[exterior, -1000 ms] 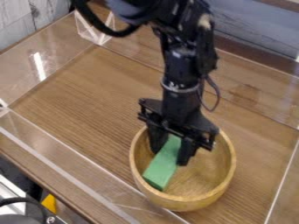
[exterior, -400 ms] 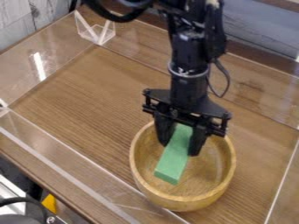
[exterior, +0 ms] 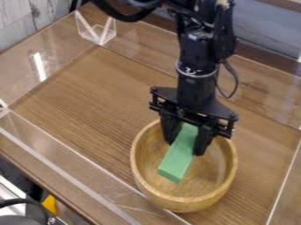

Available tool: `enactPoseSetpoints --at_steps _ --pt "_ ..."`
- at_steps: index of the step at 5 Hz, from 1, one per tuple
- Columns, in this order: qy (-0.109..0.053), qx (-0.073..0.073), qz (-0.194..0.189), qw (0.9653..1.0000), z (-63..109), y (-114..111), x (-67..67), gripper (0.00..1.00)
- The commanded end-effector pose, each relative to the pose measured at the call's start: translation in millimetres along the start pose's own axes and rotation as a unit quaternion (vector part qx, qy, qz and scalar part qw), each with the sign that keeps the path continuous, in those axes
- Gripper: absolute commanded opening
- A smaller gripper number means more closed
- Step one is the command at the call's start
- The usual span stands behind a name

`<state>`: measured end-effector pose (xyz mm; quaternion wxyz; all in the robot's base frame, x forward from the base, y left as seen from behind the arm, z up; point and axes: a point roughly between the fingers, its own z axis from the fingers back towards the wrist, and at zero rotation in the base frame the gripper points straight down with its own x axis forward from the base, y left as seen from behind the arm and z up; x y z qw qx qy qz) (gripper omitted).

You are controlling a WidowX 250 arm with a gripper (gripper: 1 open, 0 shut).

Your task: Remove the green block from inside the brown bowl and put it on the table

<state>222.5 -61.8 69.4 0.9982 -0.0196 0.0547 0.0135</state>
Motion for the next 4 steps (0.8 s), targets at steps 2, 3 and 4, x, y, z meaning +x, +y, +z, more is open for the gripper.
enactPoseSetpoints --at_steps 2,3,4 --pt "-0.023 -0.003 0.001 0.9997 14.8 -1.1 12.6 0.0" --pt "-0.028 -0.006 0.023 0.9993 19.4 3.4 17.8 0.0" --pt "-0.029 -0.007 0.025 0.9993 32.9 3.6 24.7 0.0"
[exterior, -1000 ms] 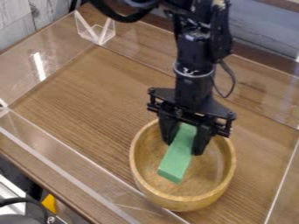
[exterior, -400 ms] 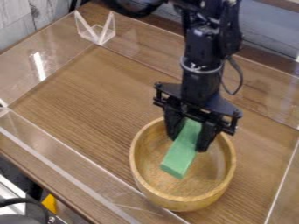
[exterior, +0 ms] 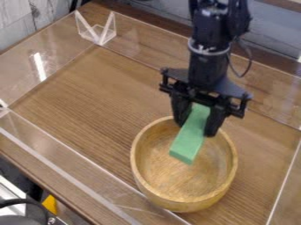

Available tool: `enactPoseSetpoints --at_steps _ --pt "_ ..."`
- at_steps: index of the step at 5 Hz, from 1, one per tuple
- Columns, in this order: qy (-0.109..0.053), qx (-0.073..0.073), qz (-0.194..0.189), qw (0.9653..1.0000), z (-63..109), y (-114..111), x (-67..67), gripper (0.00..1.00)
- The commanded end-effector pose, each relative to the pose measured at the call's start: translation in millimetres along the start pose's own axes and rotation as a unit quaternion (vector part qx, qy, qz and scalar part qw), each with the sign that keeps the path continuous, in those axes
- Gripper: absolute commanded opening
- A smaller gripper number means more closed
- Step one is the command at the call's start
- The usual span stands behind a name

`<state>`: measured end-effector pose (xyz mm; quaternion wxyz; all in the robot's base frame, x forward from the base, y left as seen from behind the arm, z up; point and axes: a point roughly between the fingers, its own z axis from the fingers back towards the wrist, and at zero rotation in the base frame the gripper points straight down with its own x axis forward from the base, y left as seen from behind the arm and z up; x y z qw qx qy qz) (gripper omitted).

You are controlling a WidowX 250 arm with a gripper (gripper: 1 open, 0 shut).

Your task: Remove the green block from inside the brown bowl and put it on the table

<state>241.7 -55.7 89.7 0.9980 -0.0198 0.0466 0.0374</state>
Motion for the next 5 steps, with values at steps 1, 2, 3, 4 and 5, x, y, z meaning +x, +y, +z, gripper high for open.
enactPoseSetpoints --at_steps 1,2,3,4,5 --pt "-0.032 -0.007 0.003 0.9995 30.8 4.5 20.6 0.0" --pt "-0.052 -0.006 0.032 0.9981 54.5 33.8 34.0 0.0" --pt "-0.053 0.003 0.08 0.9954 57.2 71.7 40.6 0.0" --pt "-0.053 0.015 0.068 0.9961 52.1 92.0 40.4 0.0" --pt "-0.061 0.027 0.056 0.9962 43.8 84.0 42.5 0.0"
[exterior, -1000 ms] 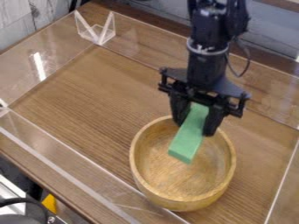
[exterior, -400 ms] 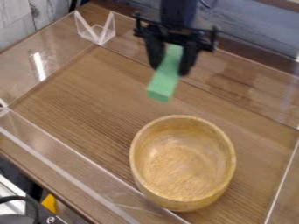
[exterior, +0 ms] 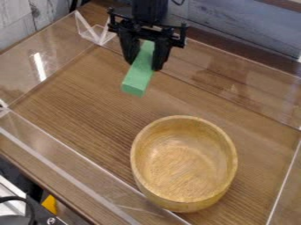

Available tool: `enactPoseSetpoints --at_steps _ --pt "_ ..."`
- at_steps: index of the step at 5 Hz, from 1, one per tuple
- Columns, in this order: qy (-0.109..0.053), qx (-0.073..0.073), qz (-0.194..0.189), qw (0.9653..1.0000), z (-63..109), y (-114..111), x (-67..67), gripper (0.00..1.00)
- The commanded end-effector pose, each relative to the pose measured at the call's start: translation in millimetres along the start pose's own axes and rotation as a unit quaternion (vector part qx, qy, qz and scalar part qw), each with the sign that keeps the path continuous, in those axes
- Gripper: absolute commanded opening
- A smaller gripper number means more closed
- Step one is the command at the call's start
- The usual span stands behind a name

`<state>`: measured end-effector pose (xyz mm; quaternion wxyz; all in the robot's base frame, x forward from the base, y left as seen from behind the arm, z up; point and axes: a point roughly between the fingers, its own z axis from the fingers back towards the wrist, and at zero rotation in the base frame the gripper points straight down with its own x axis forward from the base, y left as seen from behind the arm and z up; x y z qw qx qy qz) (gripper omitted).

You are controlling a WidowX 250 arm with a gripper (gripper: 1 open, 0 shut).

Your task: Remove the green block from inside the brown bowl and put it on the table

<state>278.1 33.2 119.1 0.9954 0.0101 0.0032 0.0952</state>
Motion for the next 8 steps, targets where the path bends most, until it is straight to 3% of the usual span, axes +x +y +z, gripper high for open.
enactPoseSetpoints --at_steps 1,2,3,4,5,6,7,8 --pt "-0.024 0.004 0.0 0.9997 -10.9 -17.4 -2.9 0.0" --pt "-0.044 0.009 -0.002 0.999 -29.5 -34.0 -5.7 0.0" --pt "-0.06 0.01 -0.042 0.9973 -40.6 -35.8 -4.8 0.0" --pt "-0.06 0.012 -0.034 0.9975 -41.8 -42.6 -8.6 1.0" --pt "-0.06 0.015 -0.016 0.998 -45.5 -45.0 -9.5 0.0" --pt "-0.058 0.017 0.009 0.9981 -61.5 -43.3 -12.4 1.0" --pt "-0.057 0.018 0.034 0.9977 -77.0 -42.2 -13.2 0.0" --pt "-0.057 0.017 0.016 0.9981 -92.6 -41.0 -9.6 0.0"
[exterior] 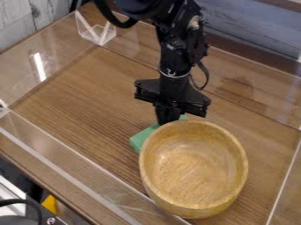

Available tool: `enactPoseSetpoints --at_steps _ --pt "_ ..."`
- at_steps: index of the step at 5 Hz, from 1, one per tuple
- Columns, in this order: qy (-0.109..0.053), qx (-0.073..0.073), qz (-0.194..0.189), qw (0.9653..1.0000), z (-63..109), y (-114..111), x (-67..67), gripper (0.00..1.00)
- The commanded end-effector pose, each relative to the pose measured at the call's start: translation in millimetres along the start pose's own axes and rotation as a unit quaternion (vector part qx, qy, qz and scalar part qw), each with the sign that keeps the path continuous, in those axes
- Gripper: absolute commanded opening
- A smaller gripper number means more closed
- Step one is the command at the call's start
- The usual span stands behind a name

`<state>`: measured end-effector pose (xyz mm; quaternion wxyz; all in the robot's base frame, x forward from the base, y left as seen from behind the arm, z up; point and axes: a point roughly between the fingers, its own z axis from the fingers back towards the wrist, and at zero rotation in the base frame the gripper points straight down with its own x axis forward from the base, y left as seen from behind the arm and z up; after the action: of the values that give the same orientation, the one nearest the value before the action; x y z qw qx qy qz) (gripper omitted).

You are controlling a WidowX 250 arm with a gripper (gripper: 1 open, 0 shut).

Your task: Remove the green block from inside the brown bowl and put it on the table

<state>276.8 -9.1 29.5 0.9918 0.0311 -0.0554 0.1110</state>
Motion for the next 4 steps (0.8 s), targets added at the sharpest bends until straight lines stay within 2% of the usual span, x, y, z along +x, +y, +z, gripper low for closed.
enactPoseSetpoints --at_steps 1,2,3,4 --pt "0.002 -0.001 -0.023 0.9997 -14.7 5.0 1.7 0.0" --pt "-0.001 -0.005 -0.063 0.998 -19.4 1.5 2.4 0.0" --pt "-0.003 -0.009 -0.102 0.9947 -22.9 -1.3 3.5 0.0" --pt "-0.004 -0.009 -0.109 0.994 -18.8 5.1 6.2 0.0"
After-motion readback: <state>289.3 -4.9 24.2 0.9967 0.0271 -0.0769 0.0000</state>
